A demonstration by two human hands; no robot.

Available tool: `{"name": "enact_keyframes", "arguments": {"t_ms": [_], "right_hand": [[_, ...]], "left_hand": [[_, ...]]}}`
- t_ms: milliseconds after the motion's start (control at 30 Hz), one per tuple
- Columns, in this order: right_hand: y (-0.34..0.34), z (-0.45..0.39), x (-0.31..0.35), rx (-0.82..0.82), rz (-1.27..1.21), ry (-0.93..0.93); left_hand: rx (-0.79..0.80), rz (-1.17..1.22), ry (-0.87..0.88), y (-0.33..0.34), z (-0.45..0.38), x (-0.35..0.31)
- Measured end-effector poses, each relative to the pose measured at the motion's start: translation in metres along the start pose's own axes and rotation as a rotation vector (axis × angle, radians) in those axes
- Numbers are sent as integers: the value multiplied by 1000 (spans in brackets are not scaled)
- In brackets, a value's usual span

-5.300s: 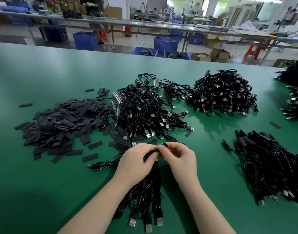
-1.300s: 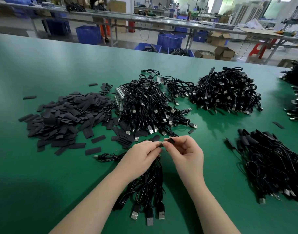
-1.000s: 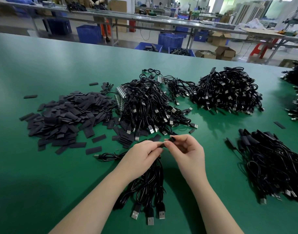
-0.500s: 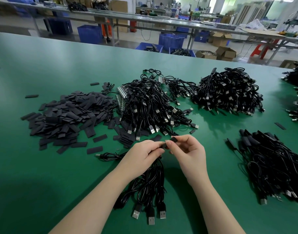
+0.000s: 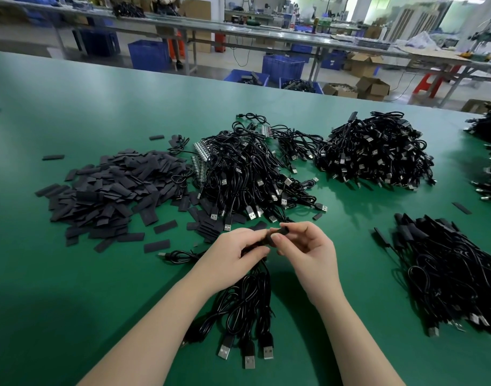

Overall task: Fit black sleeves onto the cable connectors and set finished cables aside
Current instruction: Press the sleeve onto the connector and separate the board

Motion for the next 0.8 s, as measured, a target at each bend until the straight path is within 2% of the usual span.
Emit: {"name": "enact_keyframes", "arguments": {"t_ms": [333,467,633,700,800], "right_hand": [[0,-1,-3,20,26,31],[0,-1,-5,14,4,38],[-4,-2,-5,8,-52,42],[-4,-2,-4,5,-78,45],[-4,-2,-4,5,-95,40]], "left_hand": [[-119,-220,-22,-16,4,-10],[-96,36,-99,-13,3,0],[-10,121,-73,-10,3,-1],[-55,67,-92,-16,3,0],[-147,-156,-120,-28,4,1]]}}
Point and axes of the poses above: each hand's wrist, its own z-axis away from the middle knuckle, its own y-axis out of the palm, x = y × z, the point moved 7 cm from there along -z, towards the middle knuckle, and after that the axes turned 13 degrees about -z, right-handed, at the moved point
